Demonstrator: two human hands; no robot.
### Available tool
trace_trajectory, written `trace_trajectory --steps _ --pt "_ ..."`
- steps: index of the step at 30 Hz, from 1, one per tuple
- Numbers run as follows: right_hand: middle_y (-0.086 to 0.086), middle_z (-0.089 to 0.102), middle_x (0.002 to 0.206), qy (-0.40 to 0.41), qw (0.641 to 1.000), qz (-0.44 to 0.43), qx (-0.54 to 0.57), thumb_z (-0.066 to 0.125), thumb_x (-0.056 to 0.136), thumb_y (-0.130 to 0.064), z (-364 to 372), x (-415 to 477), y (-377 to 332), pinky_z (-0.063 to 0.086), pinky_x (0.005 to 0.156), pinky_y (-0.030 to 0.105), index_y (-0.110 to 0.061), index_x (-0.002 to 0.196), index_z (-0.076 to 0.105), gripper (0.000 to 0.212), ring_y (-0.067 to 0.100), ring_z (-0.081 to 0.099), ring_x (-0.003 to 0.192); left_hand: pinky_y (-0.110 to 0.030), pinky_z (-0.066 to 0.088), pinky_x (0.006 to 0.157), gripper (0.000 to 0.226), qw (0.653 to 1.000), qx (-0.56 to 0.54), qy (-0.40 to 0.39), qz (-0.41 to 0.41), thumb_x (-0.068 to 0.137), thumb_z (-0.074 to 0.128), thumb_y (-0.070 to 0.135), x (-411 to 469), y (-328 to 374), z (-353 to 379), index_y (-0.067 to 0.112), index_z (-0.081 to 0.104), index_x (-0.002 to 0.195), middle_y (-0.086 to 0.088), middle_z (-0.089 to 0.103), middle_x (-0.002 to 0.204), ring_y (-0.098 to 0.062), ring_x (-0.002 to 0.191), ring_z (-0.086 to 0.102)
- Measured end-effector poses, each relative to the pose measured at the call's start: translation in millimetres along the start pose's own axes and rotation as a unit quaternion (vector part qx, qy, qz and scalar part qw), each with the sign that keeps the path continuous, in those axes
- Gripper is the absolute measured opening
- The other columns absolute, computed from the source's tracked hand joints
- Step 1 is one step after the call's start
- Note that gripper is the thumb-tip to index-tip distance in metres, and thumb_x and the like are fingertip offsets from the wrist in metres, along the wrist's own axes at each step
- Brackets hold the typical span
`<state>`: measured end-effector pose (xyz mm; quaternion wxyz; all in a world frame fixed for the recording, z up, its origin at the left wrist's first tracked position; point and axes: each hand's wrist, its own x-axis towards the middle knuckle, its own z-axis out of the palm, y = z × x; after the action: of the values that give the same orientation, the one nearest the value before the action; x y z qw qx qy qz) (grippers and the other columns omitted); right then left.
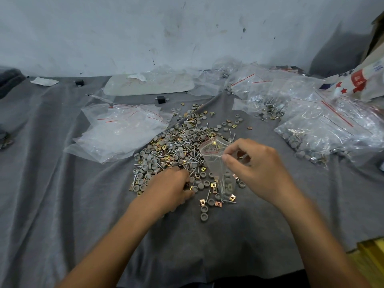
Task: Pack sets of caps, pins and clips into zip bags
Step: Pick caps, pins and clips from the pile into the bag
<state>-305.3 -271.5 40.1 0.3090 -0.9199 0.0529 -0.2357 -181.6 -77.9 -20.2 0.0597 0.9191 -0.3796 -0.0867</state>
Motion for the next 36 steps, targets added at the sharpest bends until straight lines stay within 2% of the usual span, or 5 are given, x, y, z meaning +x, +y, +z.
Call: trace_trajectory --steps 15,20,24,30,36 --pt "-0.015 0.066 0.086 -0.029 1.0 -0.004 0.003 0.068 0.094 -0.031 2 1 -6 0.051 0.072 0.033 -0.027 0.089 0.069 0.006 0.005 0.061 0.081 -0.038 0.051 0.083 0.017 0.997 0.007 0.012 0.08 0.093 0.058 0.024 -1 6 2 0.014 0.065 0.105 -0.006 0.064 0.107 -0.027 0.101 0.061" --pt "-0.016 0.064 0.087 -0.036 0.999 -0.005 0.001 0.067 0.093 -0.033 1 -1 -9 0.049 0.073 0.031 -0.028 0.089 0.068 0.007 0.003 0.06 0.081 -0.02 0.042 0.057 0.011 0.996 -0.085 -0.011 0.034 0.087 0.065 0.02 0 0 1 0.023 0.061 0.097 0.005 0.061 0.091 -0.004 0.066 0.053" --pt "-0.016 0.064 0.087 -0.04 0.999 -0.001 0.002 0.067 0.093 -0.033 1 -1 -11 0.048 0.074 0.031 -0.028 0.088 0.068 0.007 0.003 0.06 0.082 -0.037 0.059 0.068 0.022 0.989 -0.14 -0.038 0.007 0.086 0.067 0.014 -1 -4 0 0.032 0.056 0.084 0.006 0.07 0.077 -0.016 0.07 0.071" --pt "-0.015 0.067 0.092 -0.057 0.998 -0.011 0.007 0.068 0.094 -0.029 2 -1 -14 0.052 0.08 0.038 -0.025 0.09 0.069 0.005 0.006 0.062 0.089 -0.013 0.046 0.063 0.021 0.98 -0.197 0.032 -0.016 0.086 0.073 0.016 -4 -17 -11 0.034 0.062 0.082 0.016 0.067 0.081 0.001 0.074 0.063" --pt "-0.017 0.067 0.091 -0.062 0.998 -0.016 0.013 0.067 0.094 -0.031 3 -2 -13 0.052 0.082 0.037 -0.026 0.091 0.069 0.006 0.002 0.061 0.09 -0.033 0.059 0.076 0.015 0.924 -0.366 0.106 -0.038 0.082 0.083 0.017 -12 -28 -53 0.028 0.072 0.083 0.007 0.073 0.081 -0.011 0.078 0.07"
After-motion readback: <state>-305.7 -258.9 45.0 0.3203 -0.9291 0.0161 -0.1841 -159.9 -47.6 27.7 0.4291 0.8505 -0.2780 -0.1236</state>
